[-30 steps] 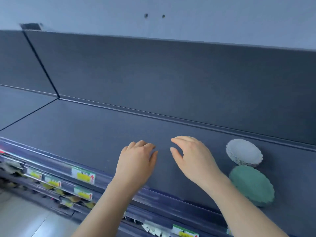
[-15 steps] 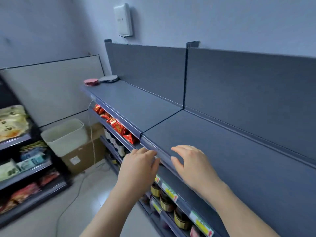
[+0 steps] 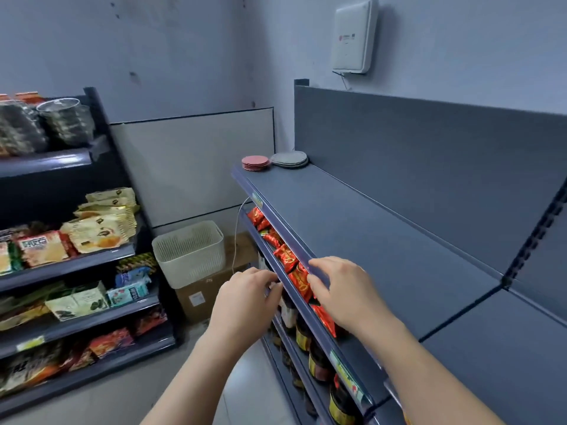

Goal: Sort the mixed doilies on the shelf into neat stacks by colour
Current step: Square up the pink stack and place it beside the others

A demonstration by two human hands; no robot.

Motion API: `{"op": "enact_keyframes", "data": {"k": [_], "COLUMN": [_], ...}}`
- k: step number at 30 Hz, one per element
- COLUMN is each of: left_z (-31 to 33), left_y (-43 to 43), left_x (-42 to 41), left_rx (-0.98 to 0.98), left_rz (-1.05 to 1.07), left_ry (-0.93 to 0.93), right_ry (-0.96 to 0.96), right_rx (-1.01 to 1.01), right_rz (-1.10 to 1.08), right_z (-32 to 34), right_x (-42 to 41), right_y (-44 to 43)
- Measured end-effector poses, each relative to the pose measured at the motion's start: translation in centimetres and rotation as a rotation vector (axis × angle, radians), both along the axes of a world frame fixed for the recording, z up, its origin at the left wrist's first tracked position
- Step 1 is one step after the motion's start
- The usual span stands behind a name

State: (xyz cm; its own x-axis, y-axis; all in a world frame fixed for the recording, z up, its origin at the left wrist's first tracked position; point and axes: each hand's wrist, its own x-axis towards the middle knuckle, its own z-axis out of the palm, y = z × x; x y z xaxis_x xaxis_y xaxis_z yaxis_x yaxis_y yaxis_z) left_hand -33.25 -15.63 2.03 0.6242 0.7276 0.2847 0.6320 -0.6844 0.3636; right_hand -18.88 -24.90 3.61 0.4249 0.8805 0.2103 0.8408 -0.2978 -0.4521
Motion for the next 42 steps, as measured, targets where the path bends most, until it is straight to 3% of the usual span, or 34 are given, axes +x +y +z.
{"op": "enact_keyframes", "data": {"k": [11, 24, 34, 42], "left_z": [-0.3, -0.1, -1.2, -1.7], "left_y": [23.8, 51.4, 65.4, 70.9], "left_x": [6.1, 12.5, 23.3, 30.3], "left_rx": [-0.021, -0.049, -0.165, -0.324], "left_rz": [0.082, -0.145, -0.160, -0.202], "left_ry": [-0.068, -0.025, 0.033, 0.118], "right_ry": [-0.007, 0.124, 0.308, 0.387], "right_rx": [-0.016, -0.002, 0.075, 0.047], "right_rz": [0.042, -0.270, -0.500, -0.511], "right_z": [-0.2, -1.6, -4.0, -5.9], "right_x": [6.3, 11.1, 20.3, 24.8], "right_y": [24.6, 47.8, 59.0, 65.0]}}
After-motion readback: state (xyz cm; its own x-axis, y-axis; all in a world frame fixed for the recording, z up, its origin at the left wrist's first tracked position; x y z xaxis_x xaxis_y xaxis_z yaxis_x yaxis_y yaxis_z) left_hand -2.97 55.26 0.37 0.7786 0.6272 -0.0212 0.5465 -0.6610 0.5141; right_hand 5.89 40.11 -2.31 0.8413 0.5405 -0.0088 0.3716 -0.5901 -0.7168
